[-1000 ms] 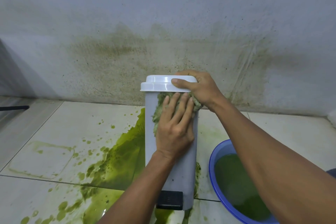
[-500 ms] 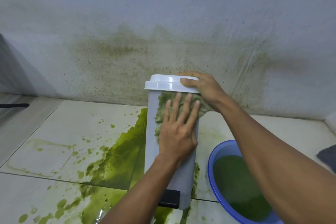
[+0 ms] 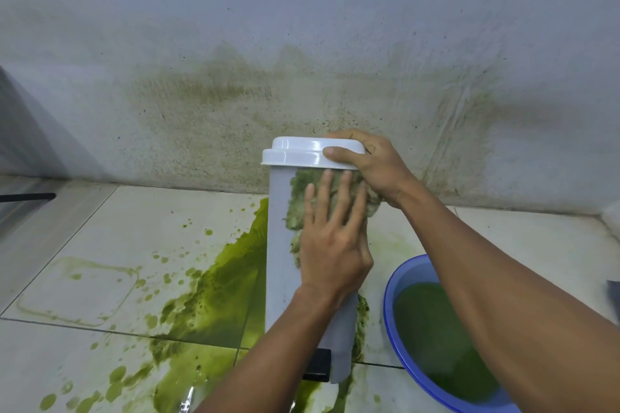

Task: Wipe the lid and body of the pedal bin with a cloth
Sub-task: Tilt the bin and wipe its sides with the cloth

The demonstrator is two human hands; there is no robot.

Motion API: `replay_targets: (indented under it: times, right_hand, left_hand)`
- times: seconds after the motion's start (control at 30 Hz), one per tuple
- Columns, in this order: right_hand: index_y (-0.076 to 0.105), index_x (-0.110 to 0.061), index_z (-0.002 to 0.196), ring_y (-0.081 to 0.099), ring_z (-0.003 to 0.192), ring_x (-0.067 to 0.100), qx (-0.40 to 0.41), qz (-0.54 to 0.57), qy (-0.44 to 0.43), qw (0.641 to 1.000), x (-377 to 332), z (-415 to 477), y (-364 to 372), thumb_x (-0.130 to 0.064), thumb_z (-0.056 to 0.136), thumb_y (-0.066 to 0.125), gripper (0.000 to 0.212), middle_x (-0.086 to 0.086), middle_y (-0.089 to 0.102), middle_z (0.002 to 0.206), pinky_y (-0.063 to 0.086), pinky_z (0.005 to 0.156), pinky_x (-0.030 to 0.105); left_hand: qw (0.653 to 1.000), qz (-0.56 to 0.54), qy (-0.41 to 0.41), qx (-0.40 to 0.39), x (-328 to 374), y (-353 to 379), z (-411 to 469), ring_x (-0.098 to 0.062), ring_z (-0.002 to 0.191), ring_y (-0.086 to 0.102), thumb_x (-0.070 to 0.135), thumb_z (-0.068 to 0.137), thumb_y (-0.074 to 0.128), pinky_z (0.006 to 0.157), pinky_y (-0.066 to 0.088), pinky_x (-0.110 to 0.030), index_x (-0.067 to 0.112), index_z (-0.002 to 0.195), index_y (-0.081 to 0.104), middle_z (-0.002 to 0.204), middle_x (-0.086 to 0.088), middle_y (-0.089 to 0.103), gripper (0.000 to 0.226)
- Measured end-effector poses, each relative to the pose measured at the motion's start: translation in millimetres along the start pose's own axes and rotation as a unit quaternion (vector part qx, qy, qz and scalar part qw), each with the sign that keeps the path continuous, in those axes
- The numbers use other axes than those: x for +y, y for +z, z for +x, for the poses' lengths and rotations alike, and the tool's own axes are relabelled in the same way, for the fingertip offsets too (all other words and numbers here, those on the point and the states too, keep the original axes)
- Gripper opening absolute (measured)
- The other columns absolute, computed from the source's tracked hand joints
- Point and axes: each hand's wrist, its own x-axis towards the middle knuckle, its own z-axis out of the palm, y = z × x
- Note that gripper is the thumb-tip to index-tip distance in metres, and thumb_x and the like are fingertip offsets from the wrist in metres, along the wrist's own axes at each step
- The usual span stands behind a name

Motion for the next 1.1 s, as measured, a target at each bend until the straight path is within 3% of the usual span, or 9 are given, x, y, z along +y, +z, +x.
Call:
replay_targets:
  times: [0.13,0.23,0.43,0.5,0.67,0.8,0.87,0.93,1.1]
  right_hand:
    - [0.076,-0.026,0.105,0.068,0.099,0.015,-0.008,0.002,-0.007,1.000,2.6,-0.9,-0.9,-0.041,0.077,0.079,0.032,-0.004,0.073,0.110,0.054,0.086,0.031]
    - [0.076,-0.028,0.102,0.068,0.100,0.016,0.007,0.008,-0.014,1.000,3.1,-3.2,5.7,-0.048,0.069,0.079,0.039,-0.007,0.072,0.108,0.055,0.085,0.033]
    - [0.075,-0.028,0.102,0.069,0.097,0.016,0.009,0.008,-0.022,1.000,4.7,-1.2,12.4,-0.055,0.058,0.082,0.052,-0.007,0.073,0.104,0.056,0.084,0.032]
    - [0.075,-0.026,0.102,0.069,0.093,0.013,0.022,0.012,-0.020,0.999,6.5,-0.5,8.5,-0.049,0.060,0.084,0.048,-0.007,0.074,0.102,0.054,0.082,0.029]
    - [0.074,-0.019,0.103,0.065,0.087,0.012,0.017,0.020,-0.022,0.999,7.0,1.8,-0.2,-0.026,0.077,0.083,0.028,-0.003,0.070,0.100,0.051,0.071,0.025]
    - [0.073,-0.020,0.094,0.063,0.073,0.000,0.031,0.019,-0.023,0.999,5.3,6.1,4.4,-0.021,0.077,0.083,0.020,-0.008,0.069,0.088,0.049,0.066,0.019]
    - [0.073,-0.022,0.094,0.064,0.077,0.002,0.036,0.017,-0.024,0.999,6.4,6.1,2.8,-0.022,0.076,0.083,0.020,-0.008,0.070,0.091,0.051,0.068,0.021]
    - [0.074,-0.027,0.088,0.065,0.079,0.005,0.041,0.022,-0.024,0.999,7.4,6.0,0.2,-0.023,0.075,0.083,0.017,-0.009,0.070,0.090,0.052,0.069,0.023]
    - [0.074,-0.023,0.089,0.066,0.081,0.005,0.050,0.019,-0.027,0.998,9.4,7.7,7.5,-0.027,0.070,0.084,0.022,-0.007,0.071,0.093,0.052,0.070,0.023]
  left_hand:
    - [0.995,-0.012,0.088,-0.044,-20.3,-7.5,-14.9,-0.034,0.155,0.023,0.019,0.095,0.061,0.125,0.020,-0.056,0.013,0.150,0.051,0.163,-0.012,0.035,0.056]
    - [0.993,-0.024,0.107,-0.053,-45.2,-23.2,-37.5,-0.033,0.155,0.025,0.026,0.099,0.057,0.124,0.024,-0.056,0.015,0.150,0.050,0.162,-0.013,0.035,0.052]
    - [0.997,-0.041,-0.060,0.020,-51.1,-17.9,-16.7,-0.033,0.156,0.019,0.024,0.099,0.050,0.125,0.020,-0.056,0.014,0.154,0.042,0.164,-0.017,0.031,0.057]
    - [0.999,-0.042,-0.021,0.013,-34.3,-9.7,-11.9,-0.036,0.155,0.022,0.021,0.098,0.051,0.126,0.017,-0.056,0.010,0.152,0.046,0.163,-0.017,0.033,0.055]
    - [0.982,-0.034,0.172,-0.063,-51.1,-16.0,-19.4,-0.036,0.153,0.029,0.022,0.098,0.061,0.124,0.023,-0.055,0.011,0.148,0.053,0.160,-0.017,0.039,0.051]
    - [0.986,-0.030,0.151,-0.070,-66.8,-23.4,5.7,-0.035,0.153,0.028,0.028,0.101,0.058,0.126,0.020,-0.052,0.012,0.150,0.050,0.160,-0.020,0.036,0.053]
    - [0.982,-0.024,0.165,-0.090,-65.9,-24.3,-5.0,-0.035,0.155,0.024,0.032,0.103,0.053,0.126,0.018,-0.052,0.012,0.153,0.045,0.163,-0.019,0.033,0.054]
    - [0.959,-0.030,0.244,-0.140,-69.0,-26.8,-33.2,-0.034,0.156,0.021,0.033,0.105,0.049,0.126,0.019,-0.052,0.014,0.155,0.043,0.164,-0.016,0.030,0.054]
    - [0.842,-0.051,0.469,-0.262,-100.5,-32.6,-67.4,-0.030,0.157,0.017,0.032,0.109,0.039,0.128,0.017,-0.048,0.014,0.156,0.041,0.166,-0.014,0.026,0.050]
